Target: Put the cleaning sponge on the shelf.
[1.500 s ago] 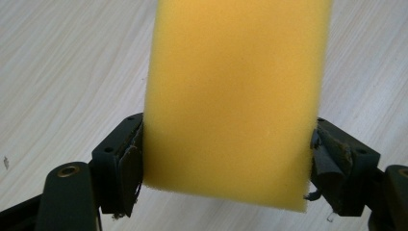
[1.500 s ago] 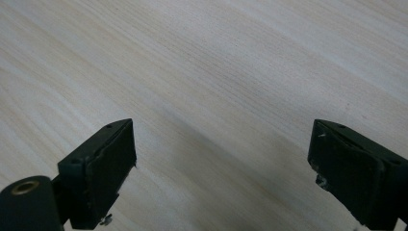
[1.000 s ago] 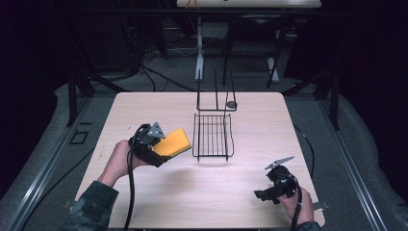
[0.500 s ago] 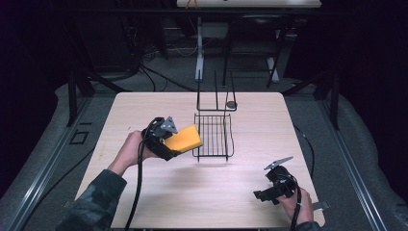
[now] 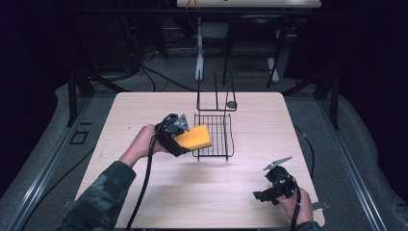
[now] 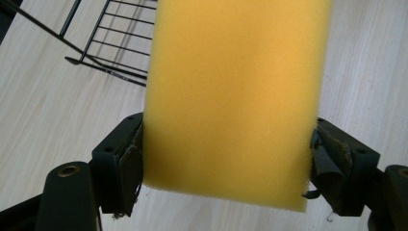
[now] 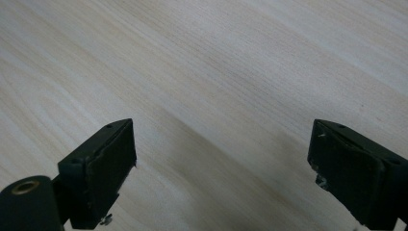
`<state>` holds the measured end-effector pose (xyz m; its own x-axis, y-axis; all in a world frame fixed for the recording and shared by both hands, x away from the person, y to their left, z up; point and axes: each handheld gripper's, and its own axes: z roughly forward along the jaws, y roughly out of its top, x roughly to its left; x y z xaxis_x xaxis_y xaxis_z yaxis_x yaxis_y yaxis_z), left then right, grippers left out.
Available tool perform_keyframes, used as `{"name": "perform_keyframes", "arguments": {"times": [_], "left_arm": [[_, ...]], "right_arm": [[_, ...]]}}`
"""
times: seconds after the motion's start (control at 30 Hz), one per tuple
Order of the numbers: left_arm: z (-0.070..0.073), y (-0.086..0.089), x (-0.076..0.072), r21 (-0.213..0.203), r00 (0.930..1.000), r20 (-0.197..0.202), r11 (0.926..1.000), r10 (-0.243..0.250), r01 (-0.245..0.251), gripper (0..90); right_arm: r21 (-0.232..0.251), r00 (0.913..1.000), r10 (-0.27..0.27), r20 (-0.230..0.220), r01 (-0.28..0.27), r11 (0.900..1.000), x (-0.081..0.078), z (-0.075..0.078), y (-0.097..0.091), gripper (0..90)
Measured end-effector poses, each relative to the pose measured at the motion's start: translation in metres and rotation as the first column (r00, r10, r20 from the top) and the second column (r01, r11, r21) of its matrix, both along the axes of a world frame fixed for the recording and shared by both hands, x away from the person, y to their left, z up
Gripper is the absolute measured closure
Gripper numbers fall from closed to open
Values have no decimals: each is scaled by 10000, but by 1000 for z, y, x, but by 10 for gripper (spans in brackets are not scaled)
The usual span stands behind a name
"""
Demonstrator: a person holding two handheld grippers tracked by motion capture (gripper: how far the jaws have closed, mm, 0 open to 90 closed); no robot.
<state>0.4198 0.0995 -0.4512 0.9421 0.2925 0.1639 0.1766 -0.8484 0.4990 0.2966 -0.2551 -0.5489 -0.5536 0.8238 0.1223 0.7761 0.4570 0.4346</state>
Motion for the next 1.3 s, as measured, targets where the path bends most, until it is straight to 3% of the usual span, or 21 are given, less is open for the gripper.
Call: {"name": "perform_keyframes", "arguments": {"times": [0.53, 0.83, 0.97, 1.3], "left_arm": [[-16, -30, 14, 501, 9960, 141, 9949, -885, 877, 232], [-22, -49, 23, 349, 9939, 40, 9934, -1098, 1096, 233], [-27, -56, 27, 740, 9913, 0, 9886, -1318, 1314, 233], [-34, -65, 35, 935, 9901, -7, 9857, -1404, 1399, 233]], "right_arm": [[28, 10000, -13, -76, 13, 10000, 0, -1, 2, 92], [-14, 10000, 77, -60, -77, 10000, 0, -1, 1, 92], [-8, 10000, 55, -59, -55, 10000, -1, -1, 1, 92], [-37, 9999, 138, -75, -139, 9999, -1, -1, 1, 92]]}}
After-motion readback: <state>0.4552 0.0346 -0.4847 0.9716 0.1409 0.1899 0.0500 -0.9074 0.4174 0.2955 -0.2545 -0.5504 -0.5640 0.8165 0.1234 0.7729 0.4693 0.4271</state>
